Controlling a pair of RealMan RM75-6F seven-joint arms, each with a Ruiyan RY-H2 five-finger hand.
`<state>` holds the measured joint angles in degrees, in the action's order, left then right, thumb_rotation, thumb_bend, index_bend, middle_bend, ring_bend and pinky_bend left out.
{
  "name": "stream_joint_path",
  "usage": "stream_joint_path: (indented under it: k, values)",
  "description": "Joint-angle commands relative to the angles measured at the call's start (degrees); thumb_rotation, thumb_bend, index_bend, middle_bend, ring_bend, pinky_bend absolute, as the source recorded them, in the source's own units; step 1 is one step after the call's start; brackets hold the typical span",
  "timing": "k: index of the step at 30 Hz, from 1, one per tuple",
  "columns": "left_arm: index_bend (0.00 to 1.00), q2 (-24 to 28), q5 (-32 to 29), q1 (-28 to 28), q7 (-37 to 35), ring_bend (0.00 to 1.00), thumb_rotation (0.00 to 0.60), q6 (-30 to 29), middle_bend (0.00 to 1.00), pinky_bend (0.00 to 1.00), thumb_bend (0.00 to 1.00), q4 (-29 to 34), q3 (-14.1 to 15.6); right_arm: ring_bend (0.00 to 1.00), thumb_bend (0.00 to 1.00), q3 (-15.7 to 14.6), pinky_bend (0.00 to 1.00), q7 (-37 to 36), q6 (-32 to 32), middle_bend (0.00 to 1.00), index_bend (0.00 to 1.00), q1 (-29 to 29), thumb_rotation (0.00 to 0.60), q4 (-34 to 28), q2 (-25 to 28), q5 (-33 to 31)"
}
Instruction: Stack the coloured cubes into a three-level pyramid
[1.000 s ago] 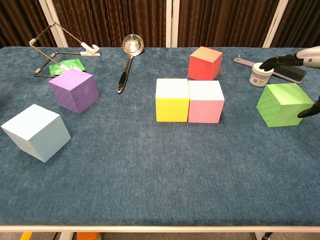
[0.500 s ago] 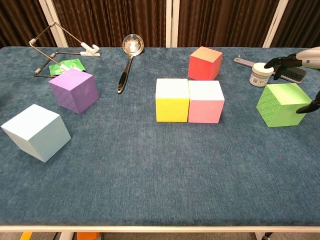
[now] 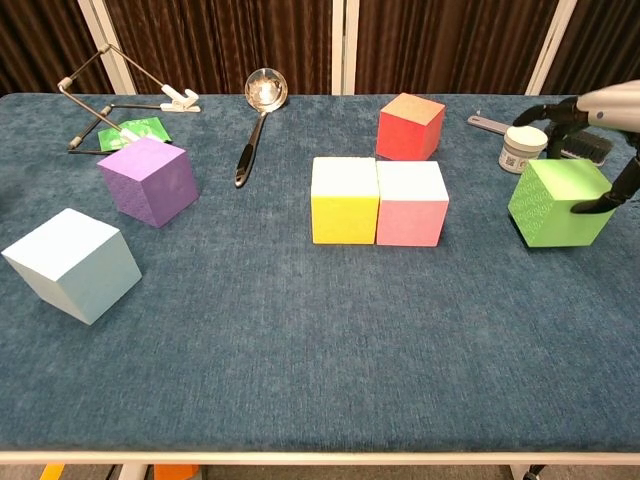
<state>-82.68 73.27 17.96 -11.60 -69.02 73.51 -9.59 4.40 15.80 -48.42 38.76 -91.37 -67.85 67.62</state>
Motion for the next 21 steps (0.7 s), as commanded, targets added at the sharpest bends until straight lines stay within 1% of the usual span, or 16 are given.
stream_joint_path:
  k: [1, 6, 10, 16, 21]
  values:
    - [0.09, -0.09, 0.09, 0.01, -0.37, 0.0, 0.6, -0.2, 0.09, 0.06, 0.1, -0.15, -0.16, 0.0, 0.17, 0.8, 0.0, 0.62, -0.97, 0.46, 0.0, 0.08, 0.6, -1.91, 1.07, -0.2]
    - [0.09, 0.01, 0.4, -0.06, -1.71, 0.0, 0.6, -0.65, 0.09, 0.06, 0.1, -0.39, -0.45, 0.0, 0.17, 1.92, 0.0, 3.23, -0.57, 0.46, 0.0, 1.55, 0.6, -3.1, 0.16, -3.07]
    - [0.09, 0.26, 1.45, -0.24, -3.67, 0.0, 0.6, -1.3, 0.09, 0.06, 0.1, -1.16, -0.32, 0.0, 0.17, 2.52, 0.0, 6.06, -0.69, 0.46, 0.0, 2.95, 0.6, -2.95, -2.55, -5.9]
    - [0.09, 0.58, 3.31, -0.45, -6.88, 0.0, 0.6, -2.23, 0.09, 0.05, 0.1, -2.37, 0.16, 0.0, 0.17, 2.65, 0.0, 10.91, -1.5, 0.46, 0.0, 4.99, 0.6, -1.91, -6.84, -8.85]
    - [0.09, 1.08, 4.3, -0.83, -8.86, 0.0, 0.6, -2.71, 0.09, 0.05, 0.1, -2.85, 0.7, 0.0, 0.17, 2.96, 0.0, 13.64, -2.03, 0.46, 0.0, 6.34, 0.6, -1.75, -8.83, -11.63]
